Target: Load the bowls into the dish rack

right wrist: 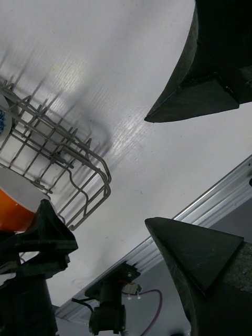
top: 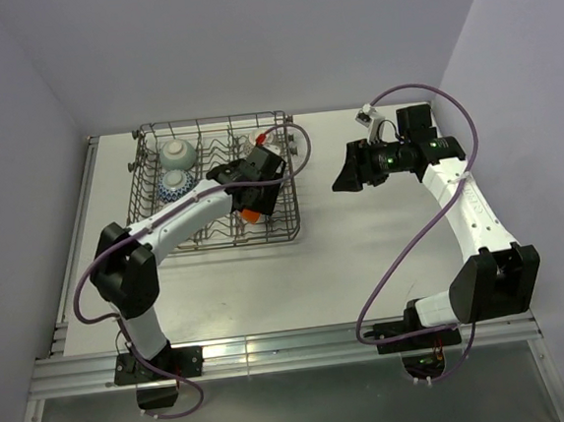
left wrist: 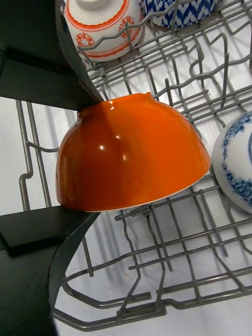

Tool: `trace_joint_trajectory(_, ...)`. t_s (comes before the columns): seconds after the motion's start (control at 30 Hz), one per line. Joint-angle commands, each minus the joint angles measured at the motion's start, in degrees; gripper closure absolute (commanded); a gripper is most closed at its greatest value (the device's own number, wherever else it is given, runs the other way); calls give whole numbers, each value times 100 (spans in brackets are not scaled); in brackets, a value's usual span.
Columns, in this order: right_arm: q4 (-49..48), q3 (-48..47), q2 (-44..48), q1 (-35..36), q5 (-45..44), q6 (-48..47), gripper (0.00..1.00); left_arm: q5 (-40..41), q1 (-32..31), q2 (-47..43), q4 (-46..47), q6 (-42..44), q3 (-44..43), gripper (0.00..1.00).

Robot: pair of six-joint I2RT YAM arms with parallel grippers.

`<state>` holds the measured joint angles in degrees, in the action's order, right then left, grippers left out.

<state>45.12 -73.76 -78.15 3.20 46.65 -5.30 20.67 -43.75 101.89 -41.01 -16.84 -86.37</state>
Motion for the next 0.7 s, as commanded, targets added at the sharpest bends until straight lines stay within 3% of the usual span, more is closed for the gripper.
trace_joint_trajectory(0.0, 75, -157, 28, -83, 81, -138, 20, 465, -160, 103, -161, 146, -415, 100)
trace_joint_trajectory(0.27, 119, -78, 72, -171, 133, -208, 20, 798, -284, 569, -469, 155, -732, 99)
trace_joint_trajectory(0.67, 163, 28, 151, -241, 177, -278, 20, 860, -327, 991, -592, 128, -1031, 90)
